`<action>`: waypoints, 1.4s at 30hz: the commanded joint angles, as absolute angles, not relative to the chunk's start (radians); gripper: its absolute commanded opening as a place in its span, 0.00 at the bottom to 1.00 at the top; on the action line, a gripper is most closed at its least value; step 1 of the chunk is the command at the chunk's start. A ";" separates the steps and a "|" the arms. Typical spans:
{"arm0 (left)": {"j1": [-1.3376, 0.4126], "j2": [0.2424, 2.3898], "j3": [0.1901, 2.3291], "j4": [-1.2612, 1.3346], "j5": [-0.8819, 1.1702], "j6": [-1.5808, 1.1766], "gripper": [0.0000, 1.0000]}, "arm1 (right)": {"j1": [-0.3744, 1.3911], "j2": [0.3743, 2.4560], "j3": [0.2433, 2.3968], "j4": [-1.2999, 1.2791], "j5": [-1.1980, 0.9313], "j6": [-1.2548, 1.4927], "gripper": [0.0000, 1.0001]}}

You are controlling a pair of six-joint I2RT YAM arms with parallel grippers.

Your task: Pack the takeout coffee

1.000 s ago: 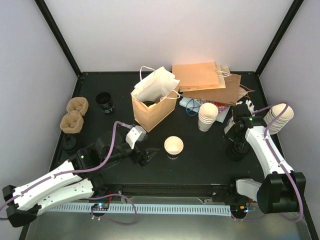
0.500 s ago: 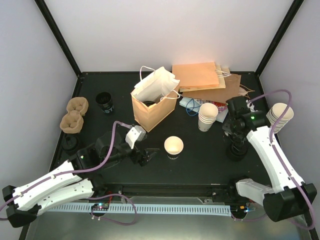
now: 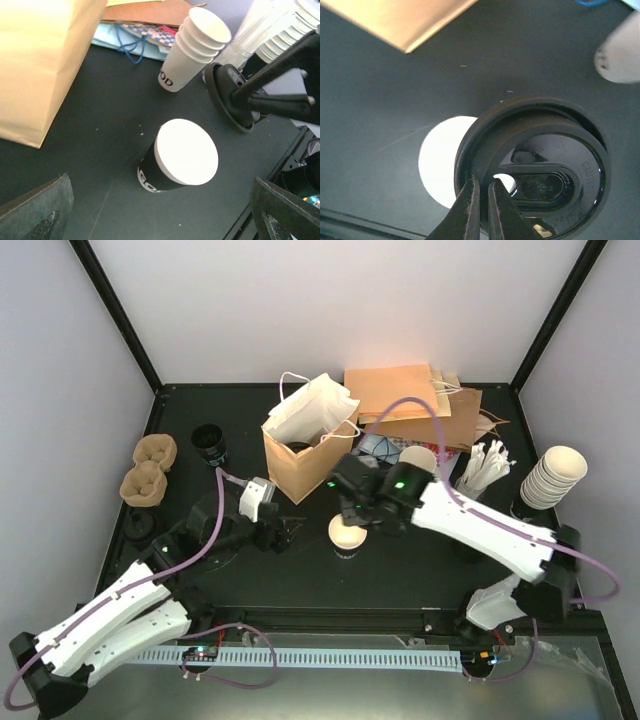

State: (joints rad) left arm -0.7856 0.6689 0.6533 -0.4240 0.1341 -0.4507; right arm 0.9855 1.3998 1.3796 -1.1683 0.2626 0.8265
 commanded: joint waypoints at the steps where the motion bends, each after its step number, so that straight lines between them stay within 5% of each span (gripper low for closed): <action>1: -0.708 0.650 0.625 -0.446 0.236 -0.498 0.99 | 1.093 1.557 1.535 -1.148 0.320 0.801 0.01; 9: -0.650 0.642 0.595 -0.444 0.274 -0.512 0.99 | 1.134 1.704 1.610 -1.202 0.327 0.783 0.01; 42: -0.603 0.703 0.535 -0.360 0.372 -0.529 0.99 | 1.147 1.734 1.525 -1.210 0.244 0.787 0.03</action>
